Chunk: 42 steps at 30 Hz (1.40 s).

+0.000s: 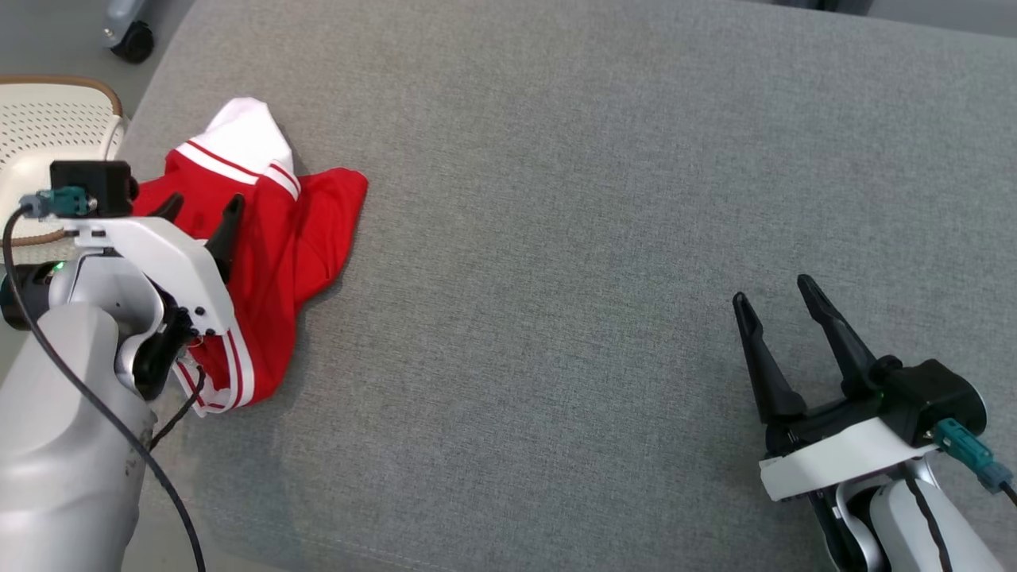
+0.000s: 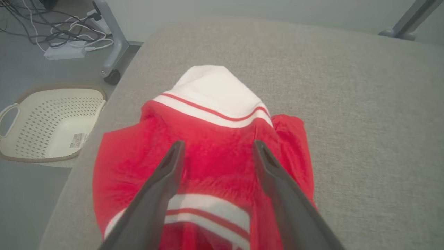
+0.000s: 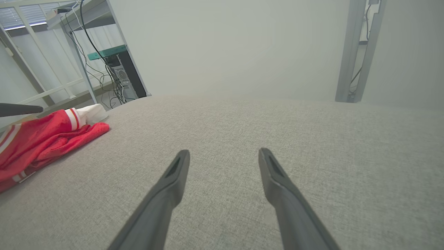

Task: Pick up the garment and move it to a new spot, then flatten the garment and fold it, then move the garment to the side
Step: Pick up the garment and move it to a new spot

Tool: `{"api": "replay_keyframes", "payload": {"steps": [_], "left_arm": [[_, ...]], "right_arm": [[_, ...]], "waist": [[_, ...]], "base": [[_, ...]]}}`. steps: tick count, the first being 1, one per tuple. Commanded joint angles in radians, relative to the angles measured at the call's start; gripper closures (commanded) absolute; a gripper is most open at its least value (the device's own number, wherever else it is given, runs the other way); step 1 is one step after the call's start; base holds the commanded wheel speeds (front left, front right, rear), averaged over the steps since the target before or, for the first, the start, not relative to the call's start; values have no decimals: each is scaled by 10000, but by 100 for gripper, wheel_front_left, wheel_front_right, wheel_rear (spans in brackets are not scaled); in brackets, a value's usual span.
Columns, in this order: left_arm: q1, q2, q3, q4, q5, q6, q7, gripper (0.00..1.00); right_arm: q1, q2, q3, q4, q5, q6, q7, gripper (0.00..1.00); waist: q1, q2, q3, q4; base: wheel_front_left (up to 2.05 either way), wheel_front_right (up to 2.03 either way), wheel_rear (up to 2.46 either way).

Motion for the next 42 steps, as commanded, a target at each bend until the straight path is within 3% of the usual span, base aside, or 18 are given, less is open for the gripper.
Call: {"api": "replay_keyframes", "payload": {"steps": [1, 13, 14, 15, 22, 35, 42], "left_arm": [[-245, 15, -91, 152, -189, -3, 202, 0], [-1341, 243, -737, 1884, -641, -5, 1069, 0], [-1392, 227, -766, 1975, -668, -5, 1049, 56], [-1428, 205, -805, 2033, -731, -5, 1008, 100], [-1690, 303, -1038, 2318, -988, -5, 707, 100], [-2015, 440, -762, 2485, -997, 28, -1556, 100], [-1849, 466, -753, 2352, -1065, 19, -2277, 100]], "right_arm": [[-125, -114, -32, -56, 6, 3, -41, 0], [-562, -136, 70, 1, 80, 3, -41, 0], [-582, -132, 65, 7, 94, 3, -41, 0], [-603, -126, 65, 11, 100, 3, -41, 0], [-623, -79, 16, 73, 85, 3, -43, 0], [-356, 134, -20, 274, 123, 3, -41, 0], [-174, 257, -26, 357, 107, 3, -41, 0]], "waist": [[0, 0, 148, -65], [0, 0, 626, -231], [0, 0, 639, -238], [0, 0, 648, -246], [0, 0, 572, -231], [0, 0, -311, -73], [0, 0, -797, 2]], "base": [[0, 0, 0], [0, 0, 0], [0, 0, 0], [0, 0, 0], [0, 0, 0], [0, 0, 0], [0, 0, 0]]}}
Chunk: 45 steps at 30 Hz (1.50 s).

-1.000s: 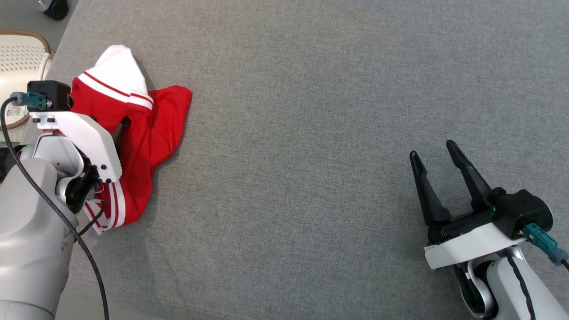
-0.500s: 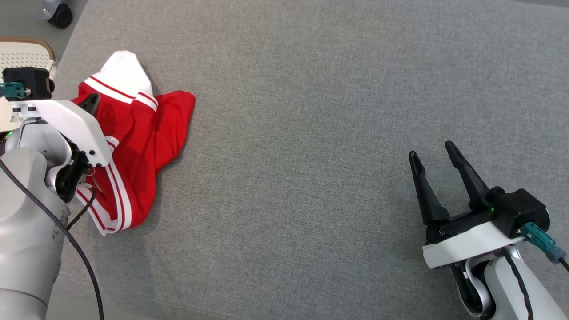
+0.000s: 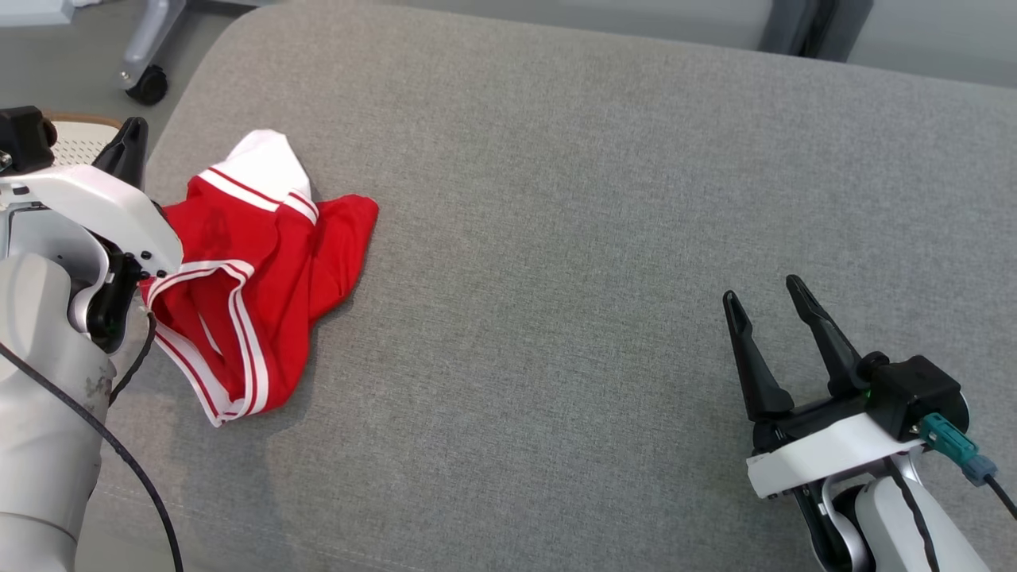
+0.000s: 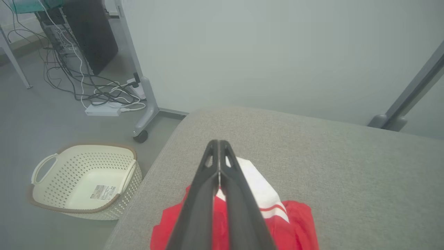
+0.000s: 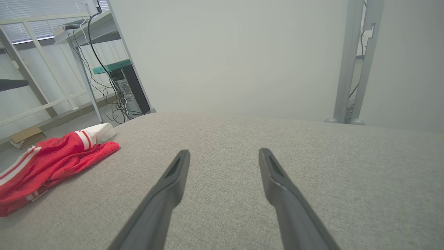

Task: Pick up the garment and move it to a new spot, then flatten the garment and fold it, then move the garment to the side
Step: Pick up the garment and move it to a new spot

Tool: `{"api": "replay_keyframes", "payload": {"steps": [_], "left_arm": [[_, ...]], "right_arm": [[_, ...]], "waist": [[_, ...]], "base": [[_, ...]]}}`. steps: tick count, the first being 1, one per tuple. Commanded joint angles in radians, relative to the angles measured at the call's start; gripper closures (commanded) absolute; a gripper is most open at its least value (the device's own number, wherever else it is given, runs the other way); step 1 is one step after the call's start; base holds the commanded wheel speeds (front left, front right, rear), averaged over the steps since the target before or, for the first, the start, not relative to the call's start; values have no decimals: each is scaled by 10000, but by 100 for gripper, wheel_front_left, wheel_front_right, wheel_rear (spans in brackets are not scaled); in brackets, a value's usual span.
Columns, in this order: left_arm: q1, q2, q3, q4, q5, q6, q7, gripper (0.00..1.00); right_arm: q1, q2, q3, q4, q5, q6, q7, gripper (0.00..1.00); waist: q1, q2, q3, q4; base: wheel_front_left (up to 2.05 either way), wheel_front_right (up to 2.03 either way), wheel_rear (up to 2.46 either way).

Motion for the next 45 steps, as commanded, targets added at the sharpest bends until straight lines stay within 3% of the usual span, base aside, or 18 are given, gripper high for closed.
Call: {"api": "replay_keyframes", "payload": {"steps": [1, 11, 17, 23, 29, 30, 31, 37, 45], "left_arm": [[90, 69, 7, -43, -14, 13, -89, 100], [1201, 94, 174, -1090, -146, 85, -1734, 100], [3292, -128, 688, -3065, 101, 638, -2321, 100], [6048, -1166, 2047, -6225, 891, 1243, -2337, 100], [7880, -2377, 2742, -7575, 1945, 980, -2339, 100], [8021, -2508, 2814, -7609, 2023, 900, -2341, 22], [8142, -2588, 2839, -7555, 2150, 815, -2340, 0], [8428, -2799, 3039, -7310, 2817, 506, -2342, 0], [8473, -2854, 3181, -7360, 2776, 362, -2343, 0]], "right_arm": [[107, -21, -37, 15, -8, 3, -43, 0], [519, 237, -142, -103, -56, 3, -41, 0], [953, 367, -299, -222, -89, 3, -43, 0], [1314, 445, -415, -357, -122, 3, -41, 0], [1454, 478, -418, -392, -179, 3, -41, 0], [1463, 484, -407, -385, -187, 3, -41, 0], [1466, 497, -397, -382, -188, 3, -41, 0], [1484, 528, -341, -382, -183, 3, -41, 0], [1467, 530, -291, -316, -144, 3, -41, 0]], "waist": [[0, 0, -99, 16], [0, 0, -975, -72], [0, 0, -1522, -64], [0, 0, -1858, 7], [0, 0, -2013, 106], [0, 0, -2033, 121], [0, 0, -2048, 131], [0, 0, -2093, 167], [0, 0, -2108, 172]], "base": [[0, 0, 0], [0, 0, 0], [0, 0, 0], [0, 0, 0], [0, 0, 0], [0, 0, 0], [0, 0, 0], [0, 0, 0], [0, 0, 0]]}}
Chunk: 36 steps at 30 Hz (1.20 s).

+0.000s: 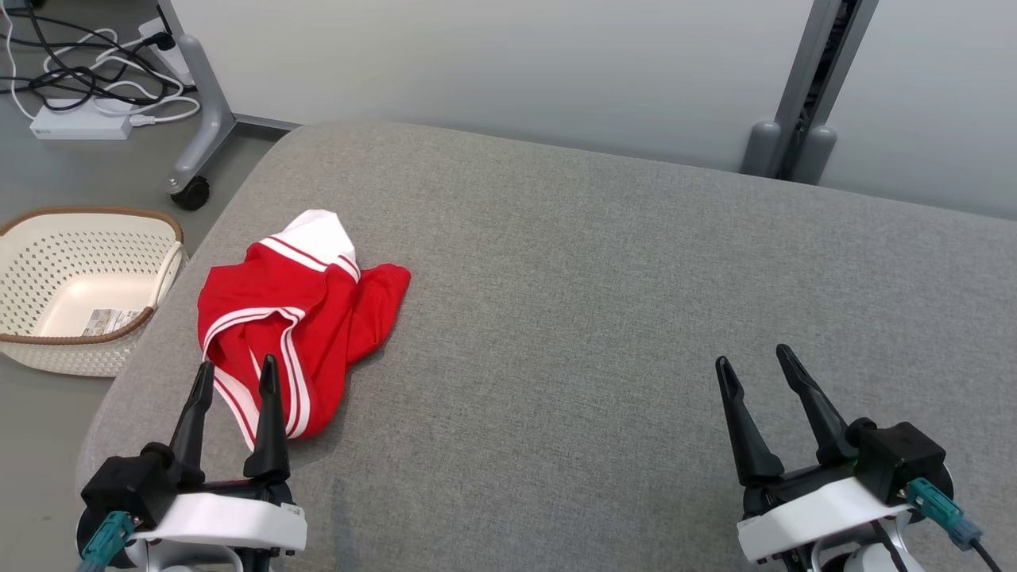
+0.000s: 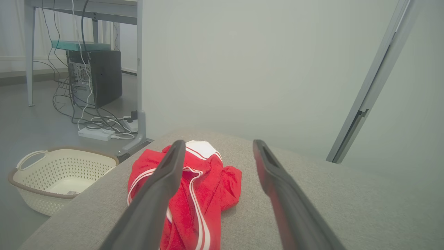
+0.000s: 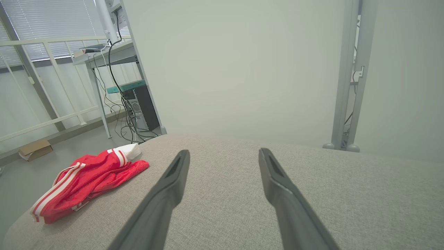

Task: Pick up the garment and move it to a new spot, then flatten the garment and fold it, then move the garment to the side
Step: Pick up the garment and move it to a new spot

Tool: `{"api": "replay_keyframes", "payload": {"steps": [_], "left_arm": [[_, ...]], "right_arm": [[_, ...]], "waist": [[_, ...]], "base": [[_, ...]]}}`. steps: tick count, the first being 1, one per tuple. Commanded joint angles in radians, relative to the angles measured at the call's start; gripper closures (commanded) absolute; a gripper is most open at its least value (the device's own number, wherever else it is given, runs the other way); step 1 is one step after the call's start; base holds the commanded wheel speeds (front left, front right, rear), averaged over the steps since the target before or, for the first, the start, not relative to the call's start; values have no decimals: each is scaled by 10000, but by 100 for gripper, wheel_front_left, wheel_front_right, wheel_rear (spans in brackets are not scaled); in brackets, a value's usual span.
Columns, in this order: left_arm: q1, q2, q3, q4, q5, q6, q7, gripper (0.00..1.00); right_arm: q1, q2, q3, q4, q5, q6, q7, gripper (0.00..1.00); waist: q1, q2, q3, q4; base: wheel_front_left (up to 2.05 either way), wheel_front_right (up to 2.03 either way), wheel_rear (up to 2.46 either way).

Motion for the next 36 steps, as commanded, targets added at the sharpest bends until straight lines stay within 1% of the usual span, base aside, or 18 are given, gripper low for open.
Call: {"api": "replay_keyframes", "payload": {"steps": [1, 6, 8, 13, 18, 20, 28, 33, 36], "left_arm": [[90, 25, 33, -20, -67, -42, -48, 0], [-40, 21, 96, 74, 32, -15, -47, 0], [-104, 20, 22, 538, 117, 41, -33, 0], [-810, 49, 171, 1169, 572, 45, -35, 0], [-2049, 525, 47, 2308, 845, -45, 215, 0], [-2611, 767, -35, 2828, 899, -79, 623, 0], [-4864, 1746, -279, 4636, 950, -180, 3048, 0], [-5969, 2169, -362, 5553, 614, -313, 4209, 0], [-6506, 2309, -387, 6131, 389, -334, 4902, 0]], "right_arm": [[42, -6, -26, 10, -15, 3, -41, 0], [-35, -14, 76, 35, -18, 3, -41, 0], [-98, -47, 99, 36, -16, 3, -41, 0], [-278, -163, 170, -37, -45, 3, -41, 0], [-540, -333, 230, -115, -65, 3, -41, 0], [-659, -410, 274, -132, -71, 3, -41, 0], [-1121, -509, 425, -191, -8, 3, -41, 0], [-1380, -568, 493, -228, 46, 3, -41, 0], [-1539, -620, 499, -261, 84, 3, -41, 0]], "waist": [[0, -1, -7, -9], [0, -1, 87, -101], [0, -1, 199, -177], [0, -1, 685, -393], [0, -1, 1374, -555], [0, -1, 1637, -609], [0, -1, 2398, -782], [0, -1, 2771, -889], [0, -1, 2984, -941]], "base": [[0, 0, 0], [0, 0, 0], [0, 0, 0], [0, 0, 0], [0, 0, 0], [0, 0, 0], [0, 0, 0], [0, 0, 0], [0, 0, 0]]}}
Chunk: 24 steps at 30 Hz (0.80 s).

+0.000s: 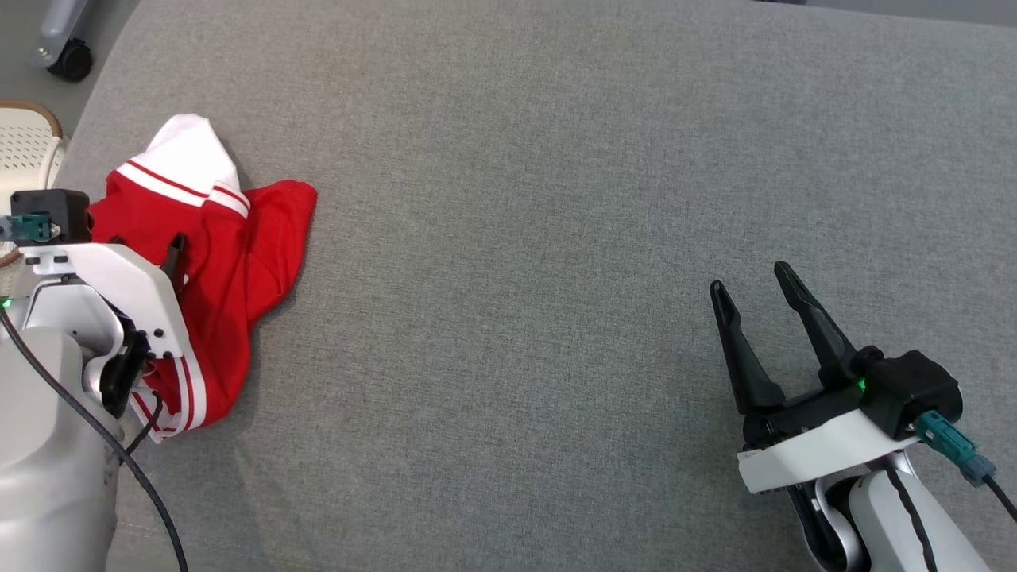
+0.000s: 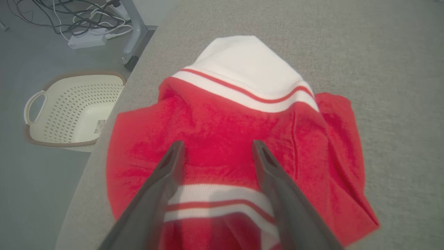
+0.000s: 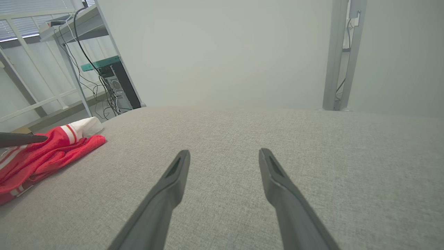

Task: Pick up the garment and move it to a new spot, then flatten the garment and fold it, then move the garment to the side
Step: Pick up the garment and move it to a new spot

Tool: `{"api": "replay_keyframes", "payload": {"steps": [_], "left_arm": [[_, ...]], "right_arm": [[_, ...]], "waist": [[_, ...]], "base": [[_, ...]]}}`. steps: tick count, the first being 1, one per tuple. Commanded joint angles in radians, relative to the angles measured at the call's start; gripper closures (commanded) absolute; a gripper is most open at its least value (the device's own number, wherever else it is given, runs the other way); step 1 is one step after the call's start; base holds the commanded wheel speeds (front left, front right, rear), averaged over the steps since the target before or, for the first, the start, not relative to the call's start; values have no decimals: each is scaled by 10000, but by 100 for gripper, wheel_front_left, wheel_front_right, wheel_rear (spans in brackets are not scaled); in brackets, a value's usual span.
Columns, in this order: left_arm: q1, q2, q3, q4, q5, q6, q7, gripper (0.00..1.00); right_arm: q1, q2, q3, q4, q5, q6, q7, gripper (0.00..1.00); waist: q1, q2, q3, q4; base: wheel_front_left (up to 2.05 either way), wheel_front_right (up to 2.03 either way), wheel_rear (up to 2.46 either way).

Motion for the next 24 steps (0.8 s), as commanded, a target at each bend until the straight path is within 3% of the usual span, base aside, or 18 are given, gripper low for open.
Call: {"api": "replay_keyframes", "payload": {"steps": [1, 11, 12, 13, 14, 19, 24], "left_arm": [[-331, 157, -4, 288, -118, -15, 316, 0], [-1528, 408, -177, 1639, -673, -79, 1432, 0], [-1577, 391, -203, 1738, -710, -84, 1455, 5], [-1631, 374, -230, 1819, -750, -89, 1482, 93], [-1669, 352, -258, 1874, -785, -92, 1472, 100], [-1791, 249, -370, 2228, -1056, -93, 1680, 100], [-1915, 251, -426, 2249, -1181, -96, 1126, 100]], "right_arm": [[-149, -94, 11, -61, 65, 3, -41, 0], [-559, -253, 76, -107, 89, 3, -43, 0], [-590, -260, 64, -104, 93, 3, -41, 0], [-612, -262, 58, -99, 101, 3, -41, 0], [-612, -260, 44, -92, 108, 3, -41, 0], [-624, -226, 17, -33, 118, 3, -41, 0], [-583, -203, -9, -7, 69, 3, -41, 0]], "waist": [[-1, 0, 181, -68], [-1, 0, 734, -285], [-1, 0, 756, -301], [-1, 0, 769, -311], [-1, 0, 773, -317], [-1, 0, 754, -314], [-1, 0, 684, -234]], "base": [[0, 0, 0], [0, 0, 0], [0, 0, 0], [0, 0, 0], [0, 0, 0], [0, 0, 0], [0, 0, 0]]}}
